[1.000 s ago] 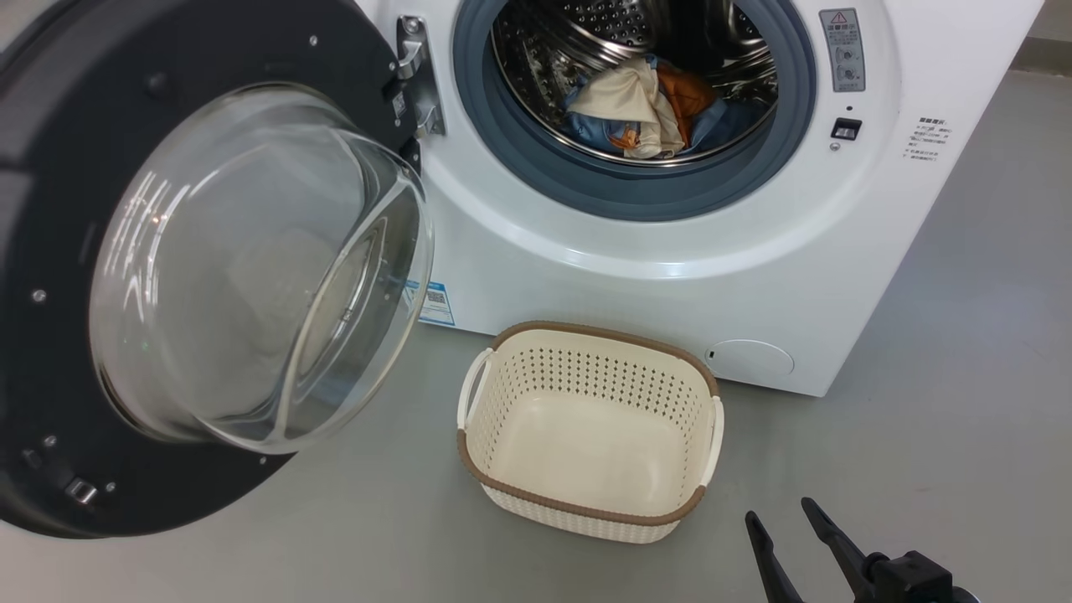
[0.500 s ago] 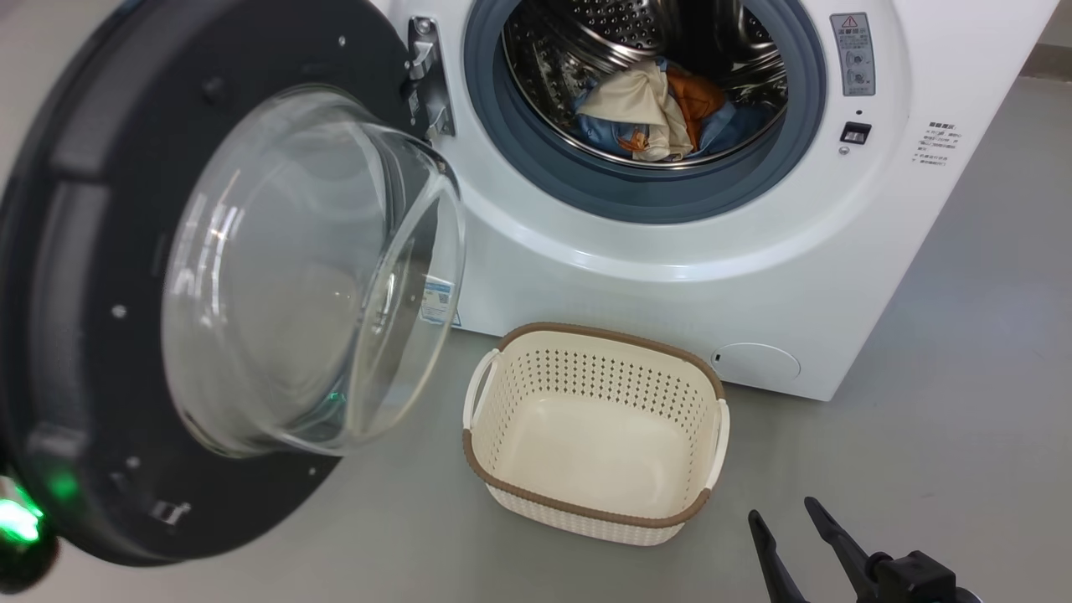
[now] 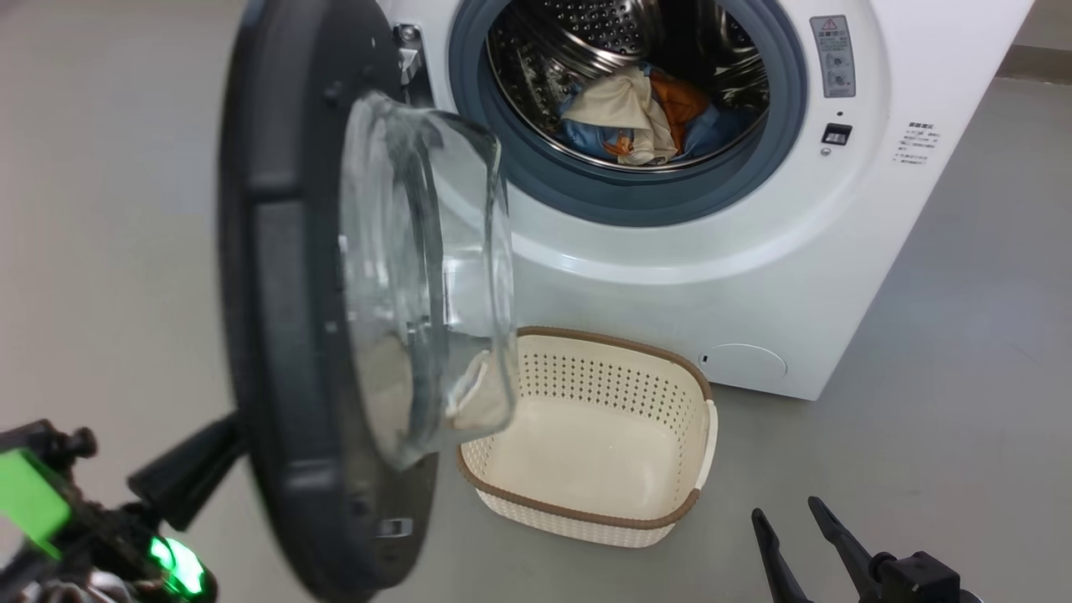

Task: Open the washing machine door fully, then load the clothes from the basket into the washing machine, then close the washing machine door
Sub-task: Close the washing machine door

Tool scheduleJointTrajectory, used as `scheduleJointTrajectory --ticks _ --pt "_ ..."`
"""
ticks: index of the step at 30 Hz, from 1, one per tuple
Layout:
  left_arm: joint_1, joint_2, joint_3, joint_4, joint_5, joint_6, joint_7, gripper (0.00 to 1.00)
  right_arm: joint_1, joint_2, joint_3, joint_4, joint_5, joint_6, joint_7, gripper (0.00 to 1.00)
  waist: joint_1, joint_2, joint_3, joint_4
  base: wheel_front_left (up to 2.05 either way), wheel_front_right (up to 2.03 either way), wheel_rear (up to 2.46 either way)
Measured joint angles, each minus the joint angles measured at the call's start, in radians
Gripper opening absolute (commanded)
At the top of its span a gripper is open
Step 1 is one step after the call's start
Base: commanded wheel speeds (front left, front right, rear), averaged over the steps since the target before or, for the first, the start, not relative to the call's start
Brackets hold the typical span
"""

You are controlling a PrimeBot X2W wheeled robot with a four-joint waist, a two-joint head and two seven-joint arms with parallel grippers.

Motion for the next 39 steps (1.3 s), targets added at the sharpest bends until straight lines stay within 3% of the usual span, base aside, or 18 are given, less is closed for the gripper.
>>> scheduleJointTrajectory --ticks 6,12,31,39 --pt "0.068 -0.01 -0.105 -0.168 -0.042 0.026 -0.112 0.0 0.0 0.002 0.001 0.0 0.0 0.0 0.0 1.0 0.0 0.0 0.003 -0.016 0.0 0.0 0.0" --pt "0.072 -0.011 -0.257 -0.181 -0.093 0.004 -0.258 0.0 -0.001 0.003 0.014 0.0 0.0 0.0 0.0 1.0 0.0001 0.0 0.006 -0.053 0.0 0.0 0.0" --pt "-0.054 -0.009 -0.375 -0.026 -0.081 -0.116 -0.432 0.0 -0.002 0.004 0.015 -0.004 0.0 0.0 0.0 1.0 0.0001 0.0 0.027 -0.252 0.0 0.0 0.0" --pt "-0.142 -0.01 -0.435 0.107 -0.039 -0.174 -0.499 0.0 -0.002 0.005 0.016 -0.005 0.0 0.0 0.0 1.0 0.0 0.0 0.034 -0.318 0.0 0.0 0.0"
